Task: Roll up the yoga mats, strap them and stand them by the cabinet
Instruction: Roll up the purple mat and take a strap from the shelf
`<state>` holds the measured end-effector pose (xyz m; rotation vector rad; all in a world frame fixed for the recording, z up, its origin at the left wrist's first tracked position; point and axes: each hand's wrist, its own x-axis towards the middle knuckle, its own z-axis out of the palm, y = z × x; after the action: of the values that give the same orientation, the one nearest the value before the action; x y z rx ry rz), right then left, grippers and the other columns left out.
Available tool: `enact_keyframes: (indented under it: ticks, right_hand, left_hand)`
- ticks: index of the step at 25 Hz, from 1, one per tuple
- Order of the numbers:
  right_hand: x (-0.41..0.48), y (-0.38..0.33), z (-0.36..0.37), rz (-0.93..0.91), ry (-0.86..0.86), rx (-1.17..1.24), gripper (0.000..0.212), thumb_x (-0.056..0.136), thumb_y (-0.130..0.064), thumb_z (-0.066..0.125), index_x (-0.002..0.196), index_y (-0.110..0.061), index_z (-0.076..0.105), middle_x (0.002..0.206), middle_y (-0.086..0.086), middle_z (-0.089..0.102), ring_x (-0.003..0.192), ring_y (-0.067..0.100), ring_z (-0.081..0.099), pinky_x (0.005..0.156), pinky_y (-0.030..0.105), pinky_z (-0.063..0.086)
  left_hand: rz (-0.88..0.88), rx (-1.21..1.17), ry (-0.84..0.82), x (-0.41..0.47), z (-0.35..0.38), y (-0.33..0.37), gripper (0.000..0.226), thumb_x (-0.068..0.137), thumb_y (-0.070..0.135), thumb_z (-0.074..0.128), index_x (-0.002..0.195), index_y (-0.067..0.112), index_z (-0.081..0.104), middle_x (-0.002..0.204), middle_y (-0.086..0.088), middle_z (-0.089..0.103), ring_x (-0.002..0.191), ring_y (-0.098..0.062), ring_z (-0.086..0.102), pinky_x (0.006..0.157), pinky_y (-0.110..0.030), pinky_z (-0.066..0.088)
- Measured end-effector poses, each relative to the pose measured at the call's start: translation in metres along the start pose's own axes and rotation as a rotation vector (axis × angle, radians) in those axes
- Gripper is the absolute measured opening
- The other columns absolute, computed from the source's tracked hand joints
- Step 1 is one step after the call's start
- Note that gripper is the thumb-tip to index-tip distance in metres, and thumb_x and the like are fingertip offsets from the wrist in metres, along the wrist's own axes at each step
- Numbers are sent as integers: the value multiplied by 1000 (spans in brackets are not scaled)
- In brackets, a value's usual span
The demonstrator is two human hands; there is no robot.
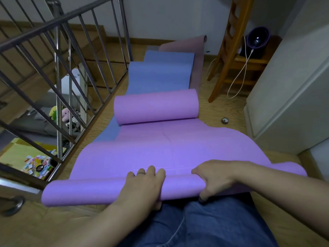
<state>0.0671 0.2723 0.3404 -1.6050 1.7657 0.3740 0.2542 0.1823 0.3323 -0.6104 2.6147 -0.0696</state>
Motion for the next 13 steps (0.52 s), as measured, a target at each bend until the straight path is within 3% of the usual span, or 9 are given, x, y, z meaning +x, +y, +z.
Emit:
enact_keyframes:
  ticks: [2, 3, 6, 8, 10, 13]
  right_hand:
    - [-1, 3, 0, 6, 104, 14, 58, 74, -55, 70, 116, -20, 50, 116, 2, 58, 92, 17, 47, 74, 28, 37]
    - [-5, 6, 3, 0, 245, -31, 64, 70, -63, 68, 116, -22, 50, 113, -2, 57, 94, 17, 48, 77, 30, 38]
    - [-14, 12, 25, 35, 598, -334, 64, 59, -69, 60, 103, -24, 56, 94, -6, 61, 85, 20, 58, 69, 33, 44]
    - [-18, 8, 28, 75, 544, -335, 52, 67, -54, 64, 105, -20, 53, 98, 0, 62, 89, 26, 60, 68, 33, 41]
    - [-15, 6, 17, 89, 427, -281, 48, 74, -46, 63, 110, -18, 49, 108, 5, 62, 98, 30, 58, 69, 32, 34]
    - [-10, 8, -15, 96, 194, -216, 50, 73, -46, 69, 111, -15, 55, 109, 10, 64, 98, 31, 59, 70, 29, 39]
  left_hand:
    - [8, -71, -8, 5, 1, -10, 56, 82, 40, 59, 127, 20, 32, 122, -4, 46, 110, -27, 51, 79, -35, 36]
    - [19, -145, -46, 9, 0, -18, 55, 80, 44, 61, 123, 21, 34, 119, -3, 48, 107, -28, 53, 78, -35, 38]
    - [81, -376, -220, 21, -8, -37, 52, 79, 47, 68, 112, 20, 38, 110, -4, 56, 96, -26, 55, 77, -34, 43]
    - [104, -414, -305, 30, -12, -41, 52, 78, 47, 69, 111, 20, 39, 109, -4, 58, 91, -24, 53, 77, -34, 44]
    - [88, -376, -300, 33, -15, -39, 55, 78, 48, 69, 116, 19, 41, 114, -4, 55, 99, -24, 51, 81, -35, 44]
    - [32, -165, -63, 22, -15, -22, 58, 78, 45, 65, 122, 19, 38, 119, -4, 48, 109, -27, 49, 81, -37, 41]
